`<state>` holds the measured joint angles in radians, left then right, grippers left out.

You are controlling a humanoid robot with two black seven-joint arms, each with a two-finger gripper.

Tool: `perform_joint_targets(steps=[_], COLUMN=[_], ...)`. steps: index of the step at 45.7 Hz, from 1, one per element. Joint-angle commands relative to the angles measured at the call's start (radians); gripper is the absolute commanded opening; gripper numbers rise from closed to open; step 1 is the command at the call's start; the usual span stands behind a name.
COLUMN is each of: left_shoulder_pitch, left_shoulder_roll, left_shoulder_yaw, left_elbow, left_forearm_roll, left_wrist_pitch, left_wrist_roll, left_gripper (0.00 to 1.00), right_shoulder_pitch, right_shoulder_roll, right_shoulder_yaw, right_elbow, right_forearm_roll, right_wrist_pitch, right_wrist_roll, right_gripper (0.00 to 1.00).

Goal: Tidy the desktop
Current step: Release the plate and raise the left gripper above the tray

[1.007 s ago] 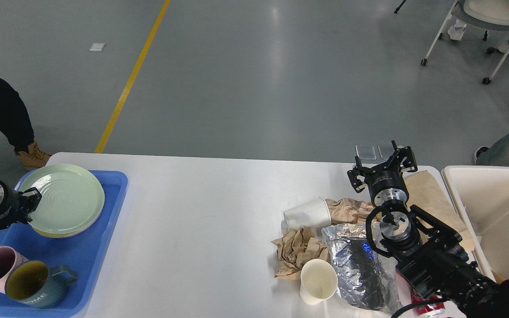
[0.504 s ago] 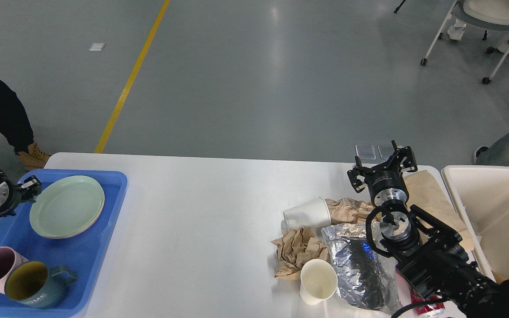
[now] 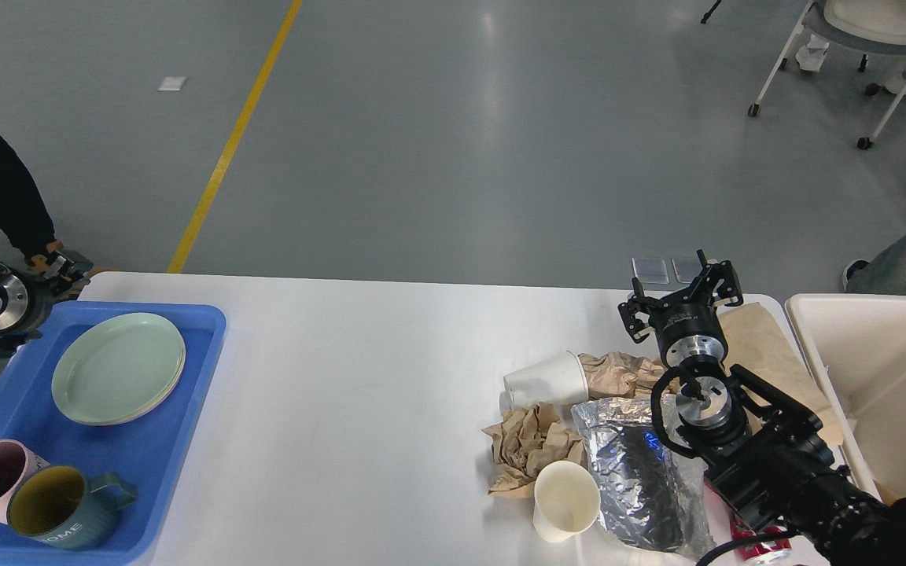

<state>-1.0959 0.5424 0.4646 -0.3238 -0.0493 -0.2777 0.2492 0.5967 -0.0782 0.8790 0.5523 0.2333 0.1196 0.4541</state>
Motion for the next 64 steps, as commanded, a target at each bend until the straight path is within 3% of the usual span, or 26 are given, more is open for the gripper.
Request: perform_joint_targets(steps=[1,5,13,16,18,21,26,35,38,64], left_shoulder_pitch=[0.096,0.146,0.205,0.226,0.235,0.235,0.232,0.228,0.231,0.219], left_shoulder_roll=[-0.016,-0.051,-0.071,-0.082,-0.091,-0.102,-0.108,-0.116,-0.116,-0.104], left_shoulder_yaw=[-0.234,-0.400,-0.607,-0.673,-0.710,-0.751,-0.807,-1.055,-1.136,-1.186], left_elbow=[0.078,0.123,0.146,0.144,0.144,0.143,0.138,0.137,0.137,0.138], left_forearm_roll=[0.000,0.002,-0.001,0.000,0.000,0.000,0.000,-0.014,-0.012,-0.014], left_wrist_pitch=[0.026,0.032,0.032,0.031,0.023,0.009,-0.063,-0.112,-0.113,-0.110], left_wrist_roll=[-0.100,-0.241,-0.592,-0.692,-0.729,-0.720,-0.668,-0.481,-0.449,-0.453], left_gripper=[0.95,0.96,0.96,0.96,0.96,0.96,0.96,0.96,0.96,0.96], right_shoulder_pitch=[0.000,0.000,0.000,0.000,0.000,0.000,0.000,0.000,0.000,0.000], right_shoulder_roll=[0.000,0.000,0.000,0.000,0.000,0.000,0.000,0.000,0.000,0.000], right_shoulder_yaw=[0.000,0.000,0.000,0.000,0.000,0.000,0.000,0.000,0.000,0.000], right_elbow=[0.000,0.000,0.000,0.000,0.000,0.000,0.000,0.000,0.000,0.000], right_forearm_roll=[0.000,0.000,0.000,0.000,0.000,0.000,0.001,0.001,0.000,0.000], right_wrist_pitch=[0.000,0.000,0.000,0.000,0.000,0.000,0.000,0.000,0.000,0.000], right_wrist_roll=[0.000,0.000,0.000,0.000,0.000,0.000,0.000,0.000,0.000,0.000], right_gripper=[1.00,1.00,1.00,1.00,1.00,1.00,1.00,1.00,1.00,1.00])
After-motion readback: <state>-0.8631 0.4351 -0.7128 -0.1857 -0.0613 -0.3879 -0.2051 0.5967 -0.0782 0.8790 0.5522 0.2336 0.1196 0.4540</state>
